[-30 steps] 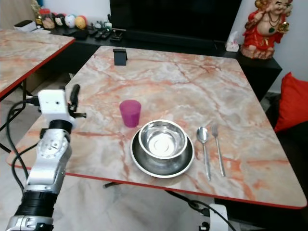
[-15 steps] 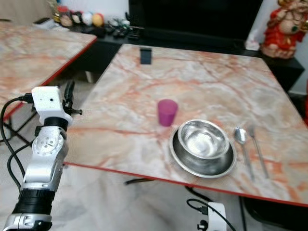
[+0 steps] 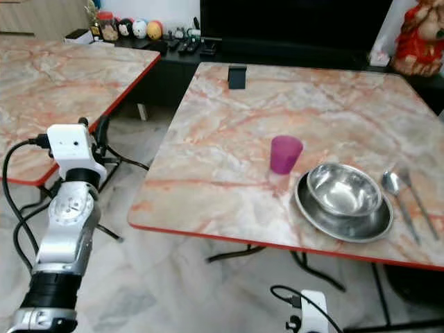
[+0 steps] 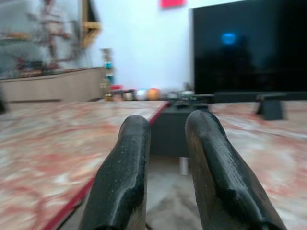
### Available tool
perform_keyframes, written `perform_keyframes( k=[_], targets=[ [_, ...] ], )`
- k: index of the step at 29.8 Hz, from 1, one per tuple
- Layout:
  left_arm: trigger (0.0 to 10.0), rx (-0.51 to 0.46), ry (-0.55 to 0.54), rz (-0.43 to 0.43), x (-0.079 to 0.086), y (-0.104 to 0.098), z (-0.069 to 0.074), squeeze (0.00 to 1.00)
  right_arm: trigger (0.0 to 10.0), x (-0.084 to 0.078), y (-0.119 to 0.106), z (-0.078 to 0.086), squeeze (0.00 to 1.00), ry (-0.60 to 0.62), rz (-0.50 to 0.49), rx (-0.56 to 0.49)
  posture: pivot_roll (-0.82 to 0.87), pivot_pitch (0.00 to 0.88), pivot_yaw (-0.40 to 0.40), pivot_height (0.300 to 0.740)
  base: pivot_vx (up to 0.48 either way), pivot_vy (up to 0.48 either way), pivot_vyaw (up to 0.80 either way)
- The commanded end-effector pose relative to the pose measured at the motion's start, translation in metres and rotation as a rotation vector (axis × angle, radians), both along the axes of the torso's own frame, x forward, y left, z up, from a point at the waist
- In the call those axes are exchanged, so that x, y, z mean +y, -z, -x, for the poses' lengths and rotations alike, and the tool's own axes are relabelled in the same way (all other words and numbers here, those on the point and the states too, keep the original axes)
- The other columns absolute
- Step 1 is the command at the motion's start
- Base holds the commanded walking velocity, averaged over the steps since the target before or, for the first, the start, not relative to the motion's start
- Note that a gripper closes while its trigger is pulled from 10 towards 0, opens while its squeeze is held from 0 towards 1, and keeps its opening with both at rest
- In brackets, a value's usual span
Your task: Setting the table
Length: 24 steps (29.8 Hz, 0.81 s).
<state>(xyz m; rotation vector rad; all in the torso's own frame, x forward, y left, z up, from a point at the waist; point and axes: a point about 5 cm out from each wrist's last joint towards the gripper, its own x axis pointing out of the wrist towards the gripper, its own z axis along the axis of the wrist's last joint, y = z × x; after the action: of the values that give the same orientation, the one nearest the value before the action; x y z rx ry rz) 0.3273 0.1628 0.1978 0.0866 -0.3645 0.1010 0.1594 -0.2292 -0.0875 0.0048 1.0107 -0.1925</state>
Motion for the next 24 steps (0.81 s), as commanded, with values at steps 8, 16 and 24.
perform_keyframes(
  k=[8, 16, 24],
  targets=[
    [10.0, -0.011, -0.022, -0.003, 0.008, -0.007, -0.001, 0.0, 10.0, 0.002, -0.002, -0.006, 0.0, 0.003, -0.009, -0.018, 0.1, 0.0, -0.028, 0.707, 0.0, 0.332, 0.0],
    [10.0, 0.007, -0.035, -0.034, 0.012, 0.001, 0.001, 0.0, 10.0, 0.003, -0.002, -0.006, 0.0, 0.0, -0.01, -0.018, 0.11, 0.0, -0.03, 0.707, 0.0, 0.0, 0.0],
    [10.0, 0.101, -0.092, -0.023, 0.029, 0.025, 0.003, 0.0, 10.0, 0.003, -0.002, -0.006, 0.0, 0.003, -0.012, -0.021, 0.11, 0.0, -0.028, 0.707, 0.0, 0.0, 0.0]
  ],
)
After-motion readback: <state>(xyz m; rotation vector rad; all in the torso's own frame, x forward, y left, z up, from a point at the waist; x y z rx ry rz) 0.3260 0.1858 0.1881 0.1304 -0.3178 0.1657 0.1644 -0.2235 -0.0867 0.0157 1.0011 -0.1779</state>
